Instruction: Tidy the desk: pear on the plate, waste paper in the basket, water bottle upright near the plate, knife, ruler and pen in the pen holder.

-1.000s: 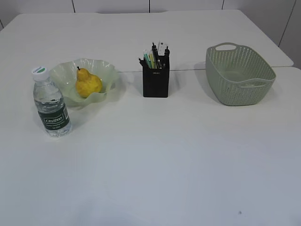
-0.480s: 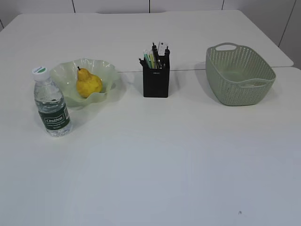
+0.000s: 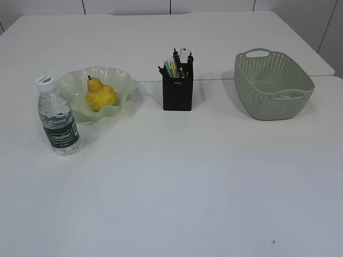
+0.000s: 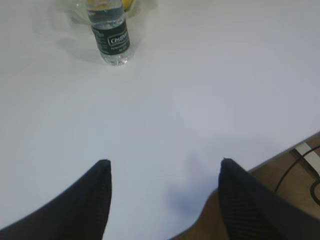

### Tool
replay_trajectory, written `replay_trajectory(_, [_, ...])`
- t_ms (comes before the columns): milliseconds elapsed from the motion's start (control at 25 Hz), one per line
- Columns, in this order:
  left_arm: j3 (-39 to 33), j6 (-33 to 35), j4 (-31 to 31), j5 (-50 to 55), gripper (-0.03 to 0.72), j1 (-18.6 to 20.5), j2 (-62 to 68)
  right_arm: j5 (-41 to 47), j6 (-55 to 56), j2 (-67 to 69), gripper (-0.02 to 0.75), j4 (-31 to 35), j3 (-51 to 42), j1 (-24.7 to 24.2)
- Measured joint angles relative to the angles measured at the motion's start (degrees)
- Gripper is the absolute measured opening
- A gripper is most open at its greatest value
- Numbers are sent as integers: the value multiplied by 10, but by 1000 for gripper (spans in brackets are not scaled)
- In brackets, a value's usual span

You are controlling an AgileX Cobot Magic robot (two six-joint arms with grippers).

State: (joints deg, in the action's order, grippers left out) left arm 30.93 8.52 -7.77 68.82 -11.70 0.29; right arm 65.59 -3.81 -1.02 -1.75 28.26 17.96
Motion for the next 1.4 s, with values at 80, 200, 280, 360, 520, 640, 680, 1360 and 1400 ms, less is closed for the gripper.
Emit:
replay_trajectory(80, [-11,1,1,-29,473,0,0,0,-1,0,475,0,0,0])
replay_trajectory(200, [-16,-3,10,-41,473,0,0,0,-1,0,475,0,0,0])
replay_trajectory(280, [-16,-18,20,-43,474,0,0,0,-1,0,475,0,0,0])
replay_trajectory(360, [-16,-25,26,-45,473,0,0,0,-1,0,475,0,0,0])
replay_trajectory(520, [-16,-29,30,-45,473,0,0,0,14,0,475,0,0,0])
replay_trajectory(640, [-16,-29,31,-45,473,0,0,0,16,0,475,0,0,0])
replay_trajectory(680, [-16,-29,31,-45,473,0,0,0,16,0,475,0,0,0])
replay_trajectory(1360, [-16,-30,33,-45,470,0,0,1,16,0,475,2,0,0])
replay_trajectory(1400, [-16,-30,33,-45,470,0,0,1,16,0,475,2,0,0])
